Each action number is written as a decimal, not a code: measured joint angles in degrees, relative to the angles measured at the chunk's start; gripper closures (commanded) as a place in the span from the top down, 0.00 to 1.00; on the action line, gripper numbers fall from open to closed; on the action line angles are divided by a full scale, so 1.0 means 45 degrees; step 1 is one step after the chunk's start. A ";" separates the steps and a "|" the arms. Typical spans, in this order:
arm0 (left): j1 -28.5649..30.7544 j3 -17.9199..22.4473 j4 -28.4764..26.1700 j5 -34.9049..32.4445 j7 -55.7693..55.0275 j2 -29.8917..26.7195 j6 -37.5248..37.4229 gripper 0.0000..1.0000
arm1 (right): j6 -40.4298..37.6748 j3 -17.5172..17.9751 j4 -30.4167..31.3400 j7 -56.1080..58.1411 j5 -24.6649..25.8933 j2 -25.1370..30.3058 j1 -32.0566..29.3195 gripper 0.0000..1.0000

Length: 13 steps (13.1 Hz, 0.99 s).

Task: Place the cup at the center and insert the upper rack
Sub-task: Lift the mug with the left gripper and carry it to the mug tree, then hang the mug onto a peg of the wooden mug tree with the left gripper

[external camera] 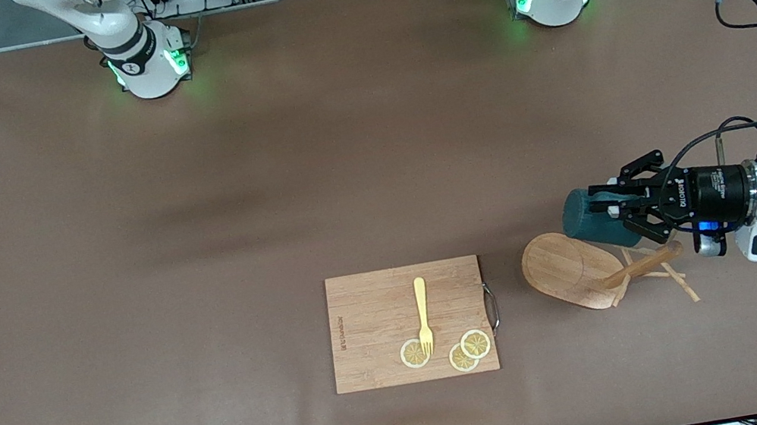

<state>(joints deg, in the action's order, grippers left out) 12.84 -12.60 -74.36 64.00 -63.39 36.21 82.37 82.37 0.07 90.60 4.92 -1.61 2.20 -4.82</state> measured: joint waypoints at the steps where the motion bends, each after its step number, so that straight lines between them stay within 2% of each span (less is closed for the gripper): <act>1: -0.0042 -0.0033 0.0000 0.0233 0.0000 0.0000 0.0000 0.00 | -0.0003 -0.0005 0.0000 -0.0013 0.0000 0.0004 -0.0001 1.00; 6: -0.0164 -0.0084 -0.0004 0.0704 0.0077 0.0085 0.0006 0.00 | -0.0030 -0.0021 0.0000 -0.0050 0.0000 0.0005 -0.0008 1.00; 13: 0.0225 0.0040 0.0004 0.2299 0.1286 0.1202 0.0012 0.00 | -0.0039 -0.0022 0.0004 -0.0060 0.0000 0.0005 -0.0008 1.00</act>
<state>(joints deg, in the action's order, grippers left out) 13.85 -12.43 -74.34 74.34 -57.60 41.62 82.43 82.20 -0.02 90.62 4.65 -1.61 2.23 -4.85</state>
